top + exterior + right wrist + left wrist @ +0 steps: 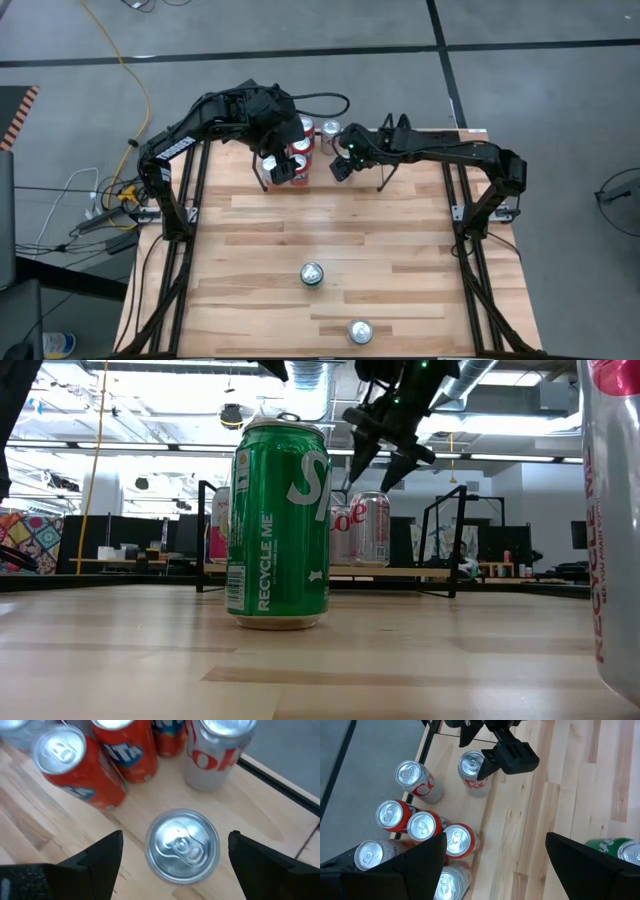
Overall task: Place canned beverage on shelf
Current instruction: Put the left silver soda can on the shelf aligned with the other silver soda can
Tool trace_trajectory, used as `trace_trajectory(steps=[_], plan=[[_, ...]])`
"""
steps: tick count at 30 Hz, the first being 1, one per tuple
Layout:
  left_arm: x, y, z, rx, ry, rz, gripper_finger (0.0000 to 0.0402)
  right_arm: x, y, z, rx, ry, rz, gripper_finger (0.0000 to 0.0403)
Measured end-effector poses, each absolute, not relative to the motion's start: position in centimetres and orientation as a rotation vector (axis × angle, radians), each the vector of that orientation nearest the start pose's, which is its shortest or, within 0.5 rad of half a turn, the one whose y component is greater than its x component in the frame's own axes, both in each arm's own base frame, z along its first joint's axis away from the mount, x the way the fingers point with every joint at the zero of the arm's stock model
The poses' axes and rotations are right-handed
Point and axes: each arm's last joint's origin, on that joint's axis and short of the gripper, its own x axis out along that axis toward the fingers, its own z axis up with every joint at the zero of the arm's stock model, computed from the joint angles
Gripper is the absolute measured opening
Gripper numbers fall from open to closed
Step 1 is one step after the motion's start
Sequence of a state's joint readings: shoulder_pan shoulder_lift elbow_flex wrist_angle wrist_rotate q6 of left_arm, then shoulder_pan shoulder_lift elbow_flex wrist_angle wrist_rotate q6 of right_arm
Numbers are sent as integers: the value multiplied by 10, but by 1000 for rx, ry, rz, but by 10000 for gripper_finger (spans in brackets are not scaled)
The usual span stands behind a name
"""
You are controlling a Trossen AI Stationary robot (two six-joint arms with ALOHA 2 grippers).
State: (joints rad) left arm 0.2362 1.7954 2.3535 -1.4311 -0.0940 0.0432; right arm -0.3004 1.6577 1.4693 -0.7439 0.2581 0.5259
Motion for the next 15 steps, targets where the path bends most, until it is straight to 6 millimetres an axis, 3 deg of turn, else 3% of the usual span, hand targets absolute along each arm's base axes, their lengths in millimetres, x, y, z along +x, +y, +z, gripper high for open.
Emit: trace_trajectory(steps=[15], plan=[[307, 77, 468, -23, 881, 290, 324, 333, -109, 293, 488, 807, -749, 334]])
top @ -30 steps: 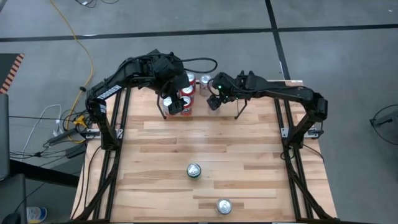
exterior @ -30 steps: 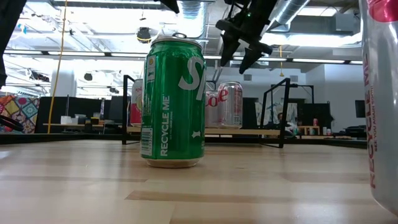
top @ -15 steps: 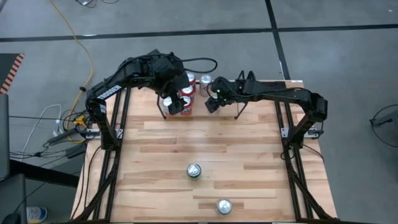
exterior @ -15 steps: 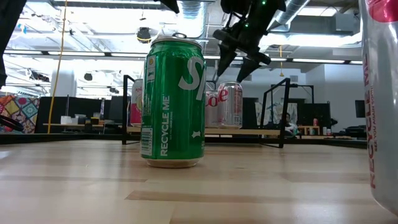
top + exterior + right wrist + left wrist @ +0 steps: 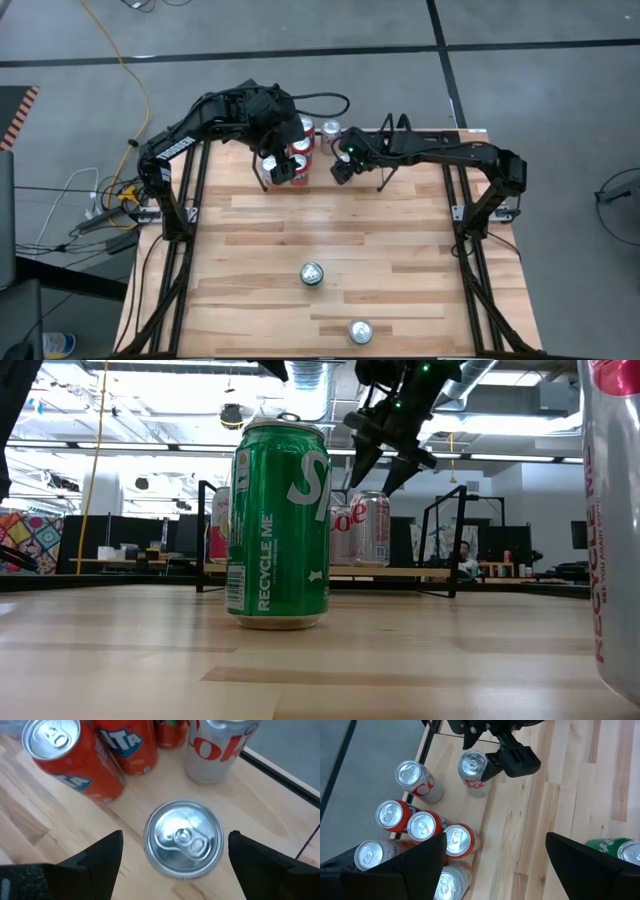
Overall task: Place canned beverage on shelf
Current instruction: Put the left silver soda can on the shelf aligned with the other silver soda can
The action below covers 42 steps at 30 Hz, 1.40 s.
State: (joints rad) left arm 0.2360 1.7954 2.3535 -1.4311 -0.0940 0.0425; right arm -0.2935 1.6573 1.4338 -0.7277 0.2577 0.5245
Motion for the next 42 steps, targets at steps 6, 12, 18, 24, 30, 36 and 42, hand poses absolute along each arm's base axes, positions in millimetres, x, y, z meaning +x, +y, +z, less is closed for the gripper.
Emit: trace_trajectory(steps=[6, 12, 18, 24, 30, 36, 42], plan=[[307, 77, 468, -24, 881, 291, 324, 334, -109, 293, 488, 801, -749, 334], [307, 77, 468, -24, 881, 290, 324, 341, -111, 286, 480, 800, -755, 334], [307, 77, 467, -24, 881, 291, 324, 344, -110, 274, 487, 861, -731, 327], [308, 77, 467, -23, 881, 290, 324, 344, -112, 276, 495, 851, -729, 313], [307, 77, 467, -23, 881, 290, 324, 343, -111, 276, 452, 878, -687, 283], [308, 77, 467, -22, 881, 290, 324, 342, -118, 277, 322, 924, -587, 254], [308, 77, 467, -24, 881, 291, 324, 341, -131, 278, 191, 931, -426, 247]])
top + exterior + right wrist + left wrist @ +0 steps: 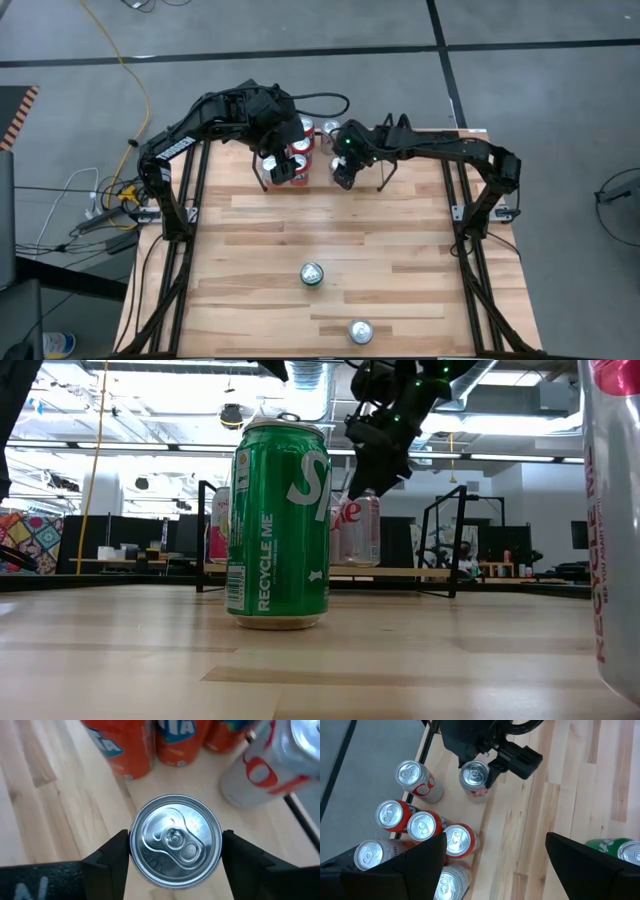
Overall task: Place canned beverage on shelf
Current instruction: Put the left silver soda can on the shelf aligned with the other silver soda can
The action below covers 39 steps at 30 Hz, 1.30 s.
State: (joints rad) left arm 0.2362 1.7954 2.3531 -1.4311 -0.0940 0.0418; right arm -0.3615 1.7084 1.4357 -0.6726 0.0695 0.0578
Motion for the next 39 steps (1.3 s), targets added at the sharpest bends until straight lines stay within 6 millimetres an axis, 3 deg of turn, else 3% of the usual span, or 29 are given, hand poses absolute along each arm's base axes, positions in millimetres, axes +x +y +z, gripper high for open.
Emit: trace_trajectory(steps=[10, 17, 39], plan=[[308, 77, 467, -35, 879, 295, 324, 334, -154, 280, 73, 908, -266, 244], [308, 77, 467, -35, 879, 296, 324, 335, -152, 280, 8, 902, -154, 244], [308, 77, 467, -25, 881, 291, 324, 338, -151, 282, -146, 900, -148, 245]])
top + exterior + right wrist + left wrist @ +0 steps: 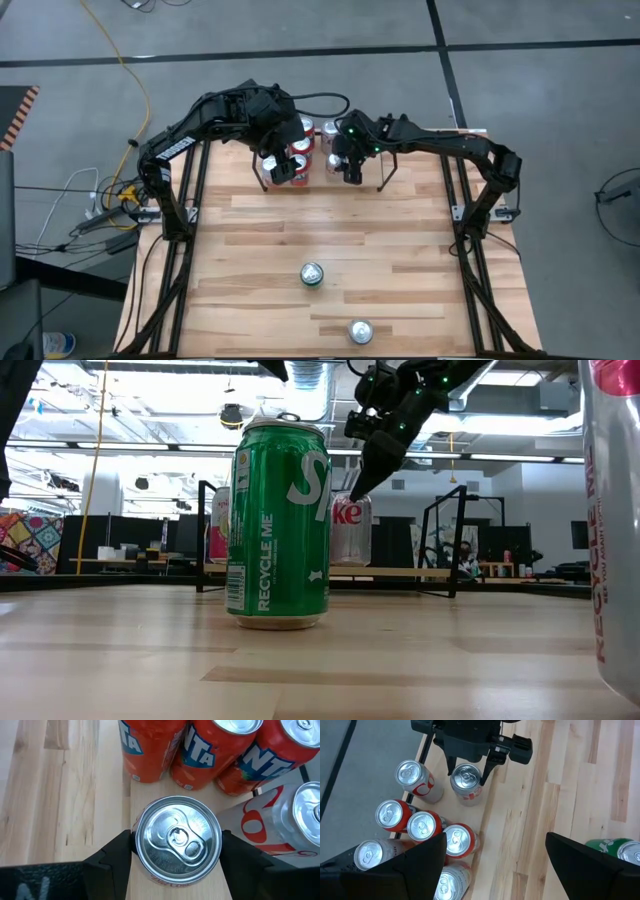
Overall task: Place canned beverage on shelf
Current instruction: Put the left silver soda can on the shelf aligned with the other silver soda can
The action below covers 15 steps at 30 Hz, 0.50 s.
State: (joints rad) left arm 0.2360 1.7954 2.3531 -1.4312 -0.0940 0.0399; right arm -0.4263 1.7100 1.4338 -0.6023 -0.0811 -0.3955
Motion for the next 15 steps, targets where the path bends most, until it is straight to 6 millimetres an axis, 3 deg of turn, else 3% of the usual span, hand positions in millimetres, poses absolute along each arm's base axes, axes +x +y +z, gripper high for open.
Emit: trace_trajectory(steps=[15], plan=[[308, 77, 467, -3, 884, 281, 324, 338, -151, 282, -131, 899, -168, 324]])
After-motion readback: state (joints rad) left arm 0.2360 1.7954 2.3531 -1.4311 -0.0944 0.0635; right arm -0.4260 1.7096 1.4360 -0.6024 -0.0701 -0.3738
